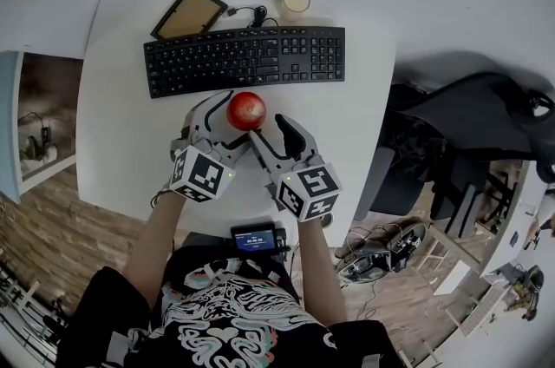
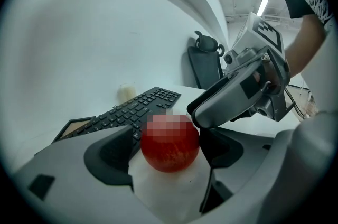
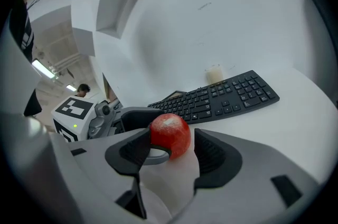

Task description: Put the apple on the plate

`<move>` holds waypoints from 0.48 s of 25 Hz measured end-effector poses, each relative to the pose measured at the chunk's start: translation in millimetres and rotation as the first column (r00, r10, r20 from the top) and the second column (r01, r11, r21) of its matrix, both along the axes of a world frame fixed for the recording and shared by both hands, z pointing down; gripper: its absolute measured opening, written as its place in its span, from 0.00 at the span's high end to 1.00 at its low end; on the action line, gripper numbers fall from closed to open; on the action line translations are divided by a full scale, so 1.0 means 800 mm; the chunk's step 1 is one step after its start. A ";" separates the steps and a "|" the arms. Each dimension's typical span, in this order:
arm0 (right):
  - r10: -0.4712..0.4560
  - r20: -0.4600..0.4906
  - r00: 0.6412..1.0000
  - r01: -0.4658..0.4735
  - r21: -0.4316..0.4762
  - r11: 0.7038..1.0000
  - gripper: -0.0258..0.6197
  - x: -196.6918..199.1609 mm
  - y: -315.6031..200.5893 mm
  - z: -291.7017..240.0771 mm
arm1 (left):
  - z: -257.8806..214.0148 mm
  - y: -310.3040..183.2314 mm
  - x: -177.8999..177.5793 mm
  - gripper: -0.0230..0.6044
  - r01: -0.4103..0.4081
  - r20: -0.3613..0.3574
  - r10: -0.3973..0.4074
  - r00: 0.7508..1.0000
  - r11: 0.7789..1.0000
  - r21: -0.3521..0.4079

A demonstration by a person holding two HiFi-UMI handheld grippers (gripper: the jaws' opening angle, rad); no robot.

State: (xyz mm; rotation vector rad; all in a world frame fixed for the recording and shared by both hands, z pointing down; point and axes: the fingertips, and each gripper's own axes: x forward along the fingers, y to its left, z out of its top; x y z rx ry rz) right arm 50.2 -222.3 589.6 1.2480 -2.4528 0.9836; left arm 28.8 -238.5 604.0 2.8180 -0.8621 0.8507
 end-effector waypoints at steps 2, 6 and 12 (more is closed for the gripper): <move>-0.002 -0.001 1.000 0.002 -0.011 1.000 0.57 0.002 0.000 0.006 | 0.006 -0.001 0.005 0.36 -0.020 0.019 0.020 1.000 1.000 -0.001; -0.005 -0.003 1.000 0.005 -0.026 1.000 0.57 0.008 0.000 0.014 | 0.018 0.000 0.012 0.36 -0.034 0.026 0.035 0.999 0.999 -0.030; -0.021 -0.006 1.000 0.021 -0.036 0.999 0.57 0.007 0.004 0.021 | 0.024 -0.007 0.007 0.36 -0.018 0.048 0.019 0.999 0.999 -0.026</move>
